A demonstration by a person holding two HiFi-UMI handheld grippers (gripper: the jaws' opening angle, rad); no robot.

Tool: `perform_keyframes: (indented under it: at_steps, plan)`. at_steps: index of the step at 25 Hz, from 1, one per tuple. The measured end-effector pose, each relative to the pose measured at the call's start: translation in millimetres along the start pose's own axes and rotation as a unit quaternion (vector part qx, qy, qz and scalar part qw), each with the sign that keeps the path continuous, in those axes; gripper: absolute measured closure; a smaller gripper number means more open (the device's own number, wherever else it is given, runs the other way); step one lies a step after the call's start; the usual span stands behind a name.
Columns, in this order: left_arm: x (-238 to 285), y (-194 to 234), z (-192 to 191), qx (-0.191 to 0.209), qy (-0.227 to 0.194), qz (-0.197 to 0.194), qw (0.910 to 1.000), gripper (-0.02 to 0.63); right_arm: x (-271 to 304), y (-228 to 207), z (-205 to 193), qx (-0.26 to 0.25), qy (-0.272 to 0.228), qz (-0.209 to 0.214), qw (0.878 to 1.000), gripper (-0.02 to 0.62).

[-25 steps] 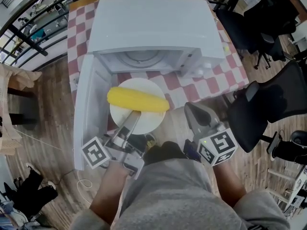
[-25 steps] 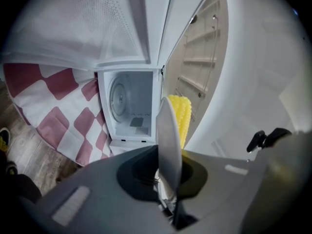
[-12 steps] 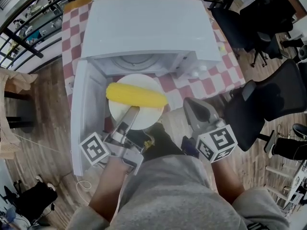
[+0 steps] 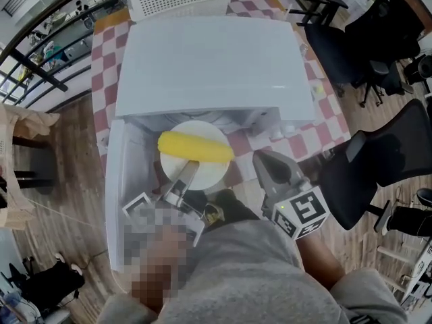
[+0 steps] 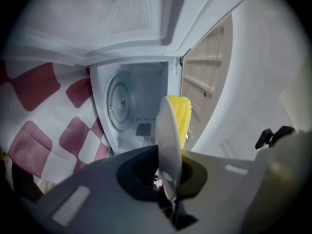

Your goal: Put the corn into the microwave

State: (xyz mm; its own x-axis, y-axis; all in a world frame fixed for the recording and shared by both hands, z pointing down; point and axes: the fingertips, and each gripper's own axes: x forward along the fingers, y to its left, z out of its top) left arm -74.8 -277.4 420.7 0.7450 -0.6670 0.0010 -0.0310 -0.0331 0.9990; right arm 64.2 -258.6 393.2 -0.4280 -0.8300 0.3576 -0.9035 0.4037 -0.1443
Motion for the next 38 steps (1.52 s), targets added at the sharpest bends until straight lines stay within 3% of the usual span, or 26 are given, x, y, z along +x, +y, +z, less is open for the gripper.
perform_keyframes:
  at_steps: [10, 24, 38]
  plan:
    - [35.7, 43.1, 23.7, -0.001, -0.005, 0.037, 0.9993, 0.592, 33.7, -4.8, 22.9, 0.001, -0.006, 0.038, 0.999, 0.597]
    - [77.7, 101.6, 58.1, -0.027, -0.048, 0.080, 0.9953, 0.592, 58.4, 11.3, 17.8, 0.001, 0.000, 0.117, 0.993, 0.597]
    - [91.0, 134.5, 67.3, -0.025, -0.061, 0.111, 0.9916, 0.592, 60.2, 8.8, 20.3, 0.005, -0.003, 0.143, 0.990, 0.597]
